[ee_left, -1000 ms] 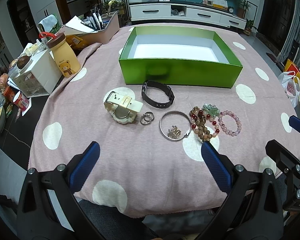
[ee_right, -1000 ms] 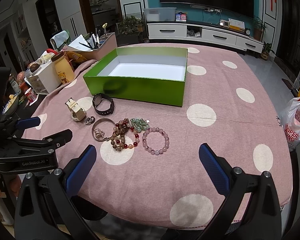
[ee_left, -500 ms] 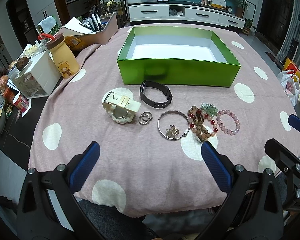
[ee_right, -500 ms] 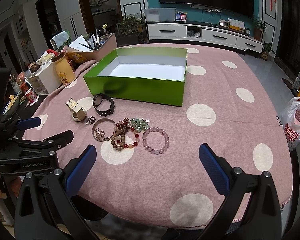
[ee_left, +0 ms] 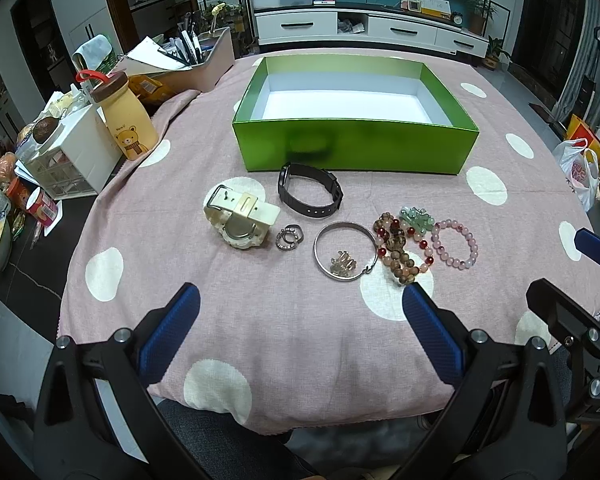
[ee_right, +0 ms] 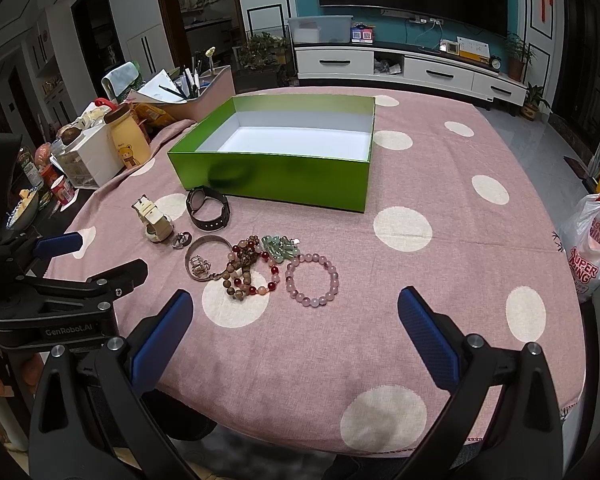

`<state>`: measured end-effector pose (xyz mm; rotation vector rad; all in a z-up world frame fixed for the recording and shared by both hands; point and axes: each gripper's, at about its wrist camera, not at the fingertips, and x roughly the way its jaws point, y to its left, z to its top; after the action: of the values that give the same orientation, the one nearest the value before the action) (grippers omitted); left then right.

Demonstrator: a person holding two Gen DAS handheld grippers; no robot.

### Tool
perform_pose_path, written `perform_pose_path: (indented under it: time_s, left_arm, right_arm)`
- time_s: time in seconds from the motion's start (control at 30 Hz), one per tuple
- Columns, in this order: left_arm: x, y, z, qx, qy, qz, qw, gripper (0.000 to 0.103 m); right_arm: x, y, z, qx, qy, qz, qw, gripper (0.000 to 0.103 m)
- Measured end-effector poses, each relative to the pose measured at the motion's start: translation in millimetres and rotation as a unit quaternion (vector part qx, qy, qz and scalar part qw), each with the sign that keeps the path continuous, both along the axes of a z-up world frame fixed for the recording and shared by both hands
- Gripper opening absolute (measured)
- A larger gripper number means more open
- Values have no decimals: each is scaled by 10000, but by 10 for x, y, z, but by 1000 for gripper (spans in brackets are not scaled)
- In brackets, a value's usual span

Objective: Organize jewelry

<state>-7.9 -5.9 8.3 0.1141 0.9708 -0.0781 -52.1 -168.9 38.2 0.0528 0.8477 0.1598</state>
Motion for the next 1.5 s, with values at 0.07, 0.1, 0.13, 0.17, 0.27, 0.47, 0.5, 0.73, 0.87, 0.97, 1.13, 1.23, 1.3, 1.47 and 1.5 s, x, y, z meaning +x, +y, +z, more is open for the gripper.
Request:
perform_pose_path:
  time_s: [0.07, 0.1, 0.13, 0.17, 0.27, 0.47, 0.5, 0.73, 0.87, 0.97, 1.13, 1.23, 1.3, 1.47, 1.5]
  left_arm:
    - [0, 0, 0, 3, -1, 1, 10000, 101]
    - [0, 0, 1, -1, 0, 1, 10000, 101]
    - [1, 0, 1, -1, -2, 1, 10000, 101]
    - [0, -1, 2, 4, -6, 3, 10000, 101]
    - [0, 2, 1, 2, -9, 4, 10000, 101]
    - [-7, 4, 6, 6, -13, -1, 10000, 101]
    - [-7, 5, 7, 2, -13, -3, 10000, 101]
    - [-8, 6, 11, 4, -22, -4, 10000, 101]
    - [-9, 4, 9, 5, -21, -4, 10000, 101]
    - [-10, 4, 8, 5, -21, -3, 10000, 101]
    - [-10, 4, 7, 5, -20, -2, 10000, 101]
    - [-12, 10, 7, -26, -25, 8, 10000, 101]
    - [-2, 33, -10, -109, 4, 29, 9999, 101]
    - [99, 248, -124, -377, 188, 321, 9986, 101]
    - [116, 278, -151, -402, 221, 368, 9983, 101]
  right_arm:
    - [0, -1, -1, 1, -2, -1, 10000, 102]
    - [0, -2, -1, 1, -3, -1, 10000, 102]
    - [-3, -1, 0, 0, -3, 1, 10000, 102]
    - [0, -3, -1, -1, -3, 1, 10000, 102]
    - [-10, 17, 15, 1, -6, -1, 10000, 102]
    - [-15, 15, 21, 1, -8, 0, 10000, 102]
    - [-17, 16, 22, 3, -9, 0, 10000, 102]
    - [-18, 10, 22, 4, -12, 0, 10000, 102]
    - [-16, 5, 19, 6, -15, -2, 10000, 102]
    - [-20, 7, 21, 3, -13, -2, 10000, 102]
    - [-9, 0, 4, 8, -12, 1, 10000, 102]
    - [-3, -6, -7, 19, -19, -5, 10000, 102]
    - [-25, -23, 44, 55, -14, -24, 10000, 102]
    - [-20, -164, 37, 301, -14, -140, 9994, 102]
    - [-11, -196, 22, 313, -10, -176, 9994, 102]
